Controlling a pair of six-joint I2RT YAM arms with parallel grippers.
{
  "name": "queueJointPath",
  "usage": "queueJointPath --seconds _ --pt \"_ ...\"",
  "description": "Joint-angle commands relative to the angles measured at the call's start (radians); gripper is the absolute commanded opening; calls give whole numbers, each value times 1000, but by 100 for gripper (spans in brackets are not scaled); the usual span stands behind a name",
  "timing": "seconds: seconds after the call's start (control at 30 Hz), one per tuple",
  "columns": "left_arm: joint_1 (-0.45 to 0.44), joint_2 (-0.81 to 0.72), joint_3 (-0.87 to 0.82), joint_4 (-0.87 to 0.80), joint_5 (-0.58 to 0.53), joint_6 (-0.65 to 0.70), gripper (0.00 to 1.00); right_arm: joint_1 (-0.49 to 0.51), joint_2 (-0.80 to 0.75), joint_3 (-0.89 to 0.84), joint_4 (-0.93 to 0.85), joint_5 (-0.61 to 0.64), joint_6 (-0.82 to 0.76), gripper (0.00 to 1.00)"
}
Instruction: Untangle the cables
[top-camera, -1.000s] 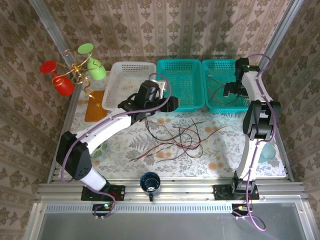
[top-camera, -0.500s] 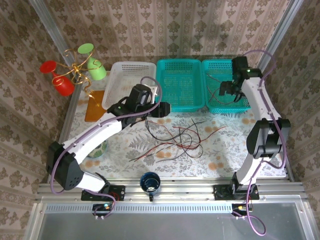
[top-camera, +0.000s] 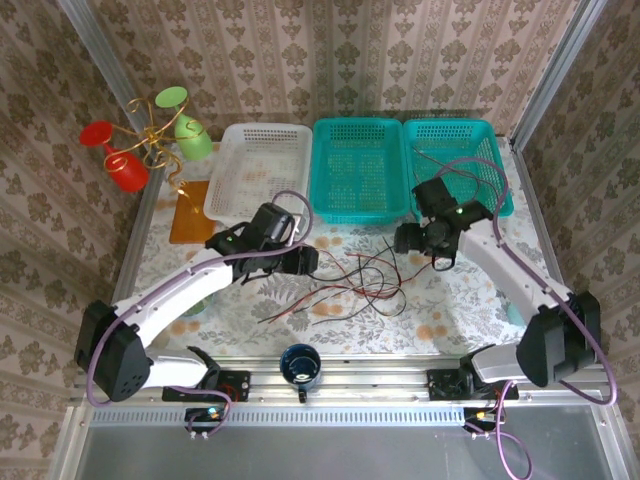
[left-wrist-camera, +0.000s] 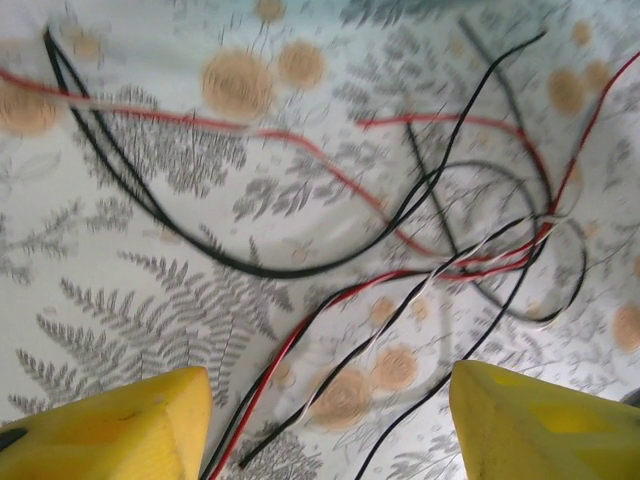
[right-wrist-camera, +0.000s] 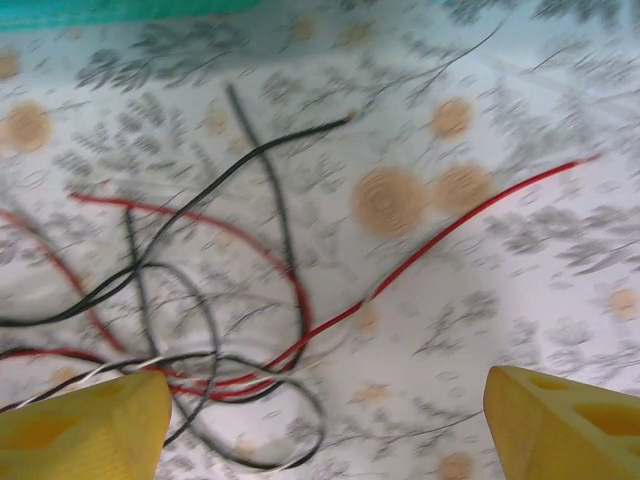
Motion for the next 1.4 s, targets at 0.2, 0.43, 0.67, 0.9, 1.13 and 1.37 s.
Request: queueJointPath --seconds 0.2,0.43,0.67,0.9,1.13,1.37 --pt "-112 99 -15 -112 -81 66 53 77 -3 -163 229 -164 224 79" --pt "-192 278 68 -147 -150 101 43 78 78 -94 230 -153 192 78" --pt "-235 390 137 -166 -175 135 36 75 88 -81 233 -127 164 78" --pt "-236 443 121 -130 -148 146 33 19 63 -85 200 -102 109 79" --pt "-253 477 107 -118 -143 146 29 -36 40 -75 188 -114 92 79" --pt "-277 487 93 -102 -191 150 19 -61 39 -70 187 -117 82 80"
